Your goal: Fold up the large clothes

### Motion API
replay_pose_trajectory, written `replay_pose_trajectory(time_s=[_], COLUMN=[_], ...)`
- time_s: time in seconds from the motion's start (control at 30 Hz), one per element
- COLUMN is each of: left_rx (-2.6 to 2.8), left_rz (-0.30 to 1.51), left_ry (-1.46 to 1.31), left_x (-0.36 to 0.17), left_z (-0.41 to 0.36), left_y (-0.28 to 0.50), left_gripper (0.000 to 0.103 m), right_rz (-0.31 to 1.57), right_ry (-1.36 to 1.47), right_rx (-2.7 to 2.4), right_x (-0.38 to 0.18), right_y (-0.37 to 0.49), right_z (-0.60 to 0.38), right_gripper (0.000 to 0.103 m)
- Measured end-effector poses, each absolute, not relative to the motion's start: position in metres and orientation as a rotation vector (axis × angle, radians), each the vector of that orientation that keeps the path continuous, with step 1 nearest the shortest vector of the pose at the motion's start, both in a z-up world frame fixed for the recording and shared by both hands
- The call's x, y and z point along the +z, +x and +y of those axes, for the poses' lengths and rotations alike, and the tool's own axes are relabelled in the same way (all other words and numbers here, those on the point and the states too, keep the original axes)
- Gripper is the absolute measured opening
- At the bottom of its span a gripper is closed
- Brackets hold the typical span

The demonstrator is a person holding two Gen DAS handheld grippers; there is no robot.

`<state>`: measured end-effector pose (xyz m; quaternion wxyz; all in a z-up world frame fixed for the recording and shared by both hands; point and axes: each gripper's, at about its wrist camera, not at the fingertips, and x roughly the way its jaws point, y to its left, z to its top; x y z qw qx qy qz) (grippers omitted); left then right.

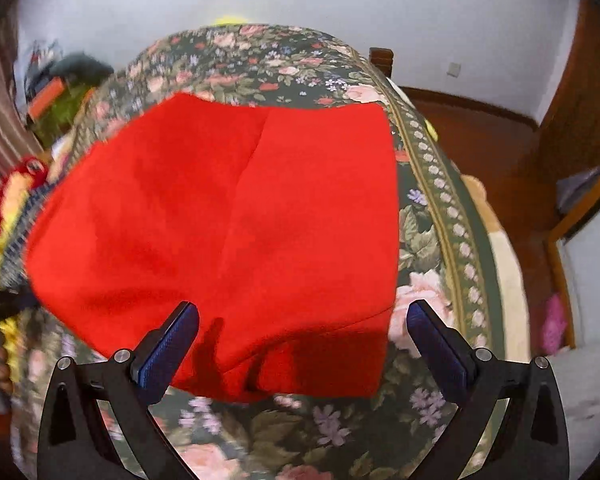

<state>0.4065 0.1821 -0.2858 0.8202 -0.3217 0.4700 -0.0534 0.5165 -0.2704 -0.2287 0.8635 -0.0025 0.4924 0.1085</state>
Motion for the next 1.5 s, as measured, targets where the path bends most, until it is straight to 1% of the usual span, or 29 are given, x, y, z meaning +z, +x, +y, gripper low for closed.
replay_pose_trajectory(time_s=[0.13, 0.33, 0.47, 0.6, 0.8, 0.9, 1.0, 1.03, 1.07, 1.1, 1.17, 1.2, 1.23, 1.27, 1.33, 1.5], left_rx=[-0.12, -0.177, -0.218, -0.232, -0.141, -0.178, -0.145, -0.137, -0.114, -0.084, 0.052, 0.123, 0.18, 0.201, 0.223, 0.219], left_rz=[0.956, 0.863, 0.814, 0.767, 0.862, 0.873, 0.894, 0.895, 0.894, 0.893, 0.876, 0.868, 0.845, 0.826, 0.777, 0.697], left_ry=[-0.712, -0.843, -0.879, -0.976, -0.947, -0.96, -0.876, -0.85, -0.807, -0.761, -0.606, -0.512, -0.409, -0.364, -0.302, -0.382], left_x=[-0.294, -0.297, -0.293, -0.292, -0.305, -0.307, -0.302, -0.3, -0.296, -0.291, -0.276, -0.268, -0.256, -0.251, -0.234, -0.199], left_z=[0.176, 0.185, 0.191, 0.208, 0.213, 0.205, 0.192, 0.189, 0.185, 0.181, 0.173, 0.168, 0.16, 0.158, 0.156, 0.184], left_y=[0.432, 0.446, 0.432, 0.413, 0.438, 0.459, 0.478, 0.482, 0.489, 0.495, 0.501, 0.502, 0.502, 0.504, 0.496, 0.455], left_gripper=[0.082, 0.082, 0.082, 0.082, 0.082, 0.082, 0.082, 0.076, 0.067, 0.063, 0.035, 0.031, 0.023, 0.019, 0.015, 0.013], right_rz=[1.03, 1.024, 1.022, 1.024, 1.023, 1.027, 1.036, 1.041, 1.045, 1.049, 1.06, 1.064, 1.067, 1.065, 1.051, 0.999], right_ry=[0.125, 0.157, 0.135, 0.11, 0.086, 0.066, 0.044, 0.041, 0.038, 0.037, 0.039, 0.042, 0.043, 0.041, 0.025, -0.026], right_rx=[0.277, 0.299, 0.308, 0.325, 0.356, 0.365, 0.357, 0.354, 0.353, 0.354, 0.361, 0.364, 0.371, 0.374, 0.387, 0.414], right_x=[-0.223, -0.221, -0.222, -0.223, -0.224, -0.225, -0.228, -0.229, -0.231, -0.231, -0.231, -0.23, -0.229, -0.227, -0.221, -0.209], right_y=[0.516, 0.519, 0.518, 0.515, 0.51, 0.509, 0.507, 0.507, 0.507, 0.506, 0.504, 0.503, 0.501, 0.5, 0.499, 0.505], right_z=[-0.274, -0.265, -0.256, -0.244, -0.226, -0.218, -0.212, -0.21, -0.208, -0.206, -0.201, -0.199, -0.195, -0.191, -0.178, -0.134], right_gripper=[0.103, 0.103, 0.103, 0.103, 0.103, 0.103, 0.103, 0.103, 0.103, 0.103, 0.103, 0.103, 0.103, 0.103, 0.103, 0.103])
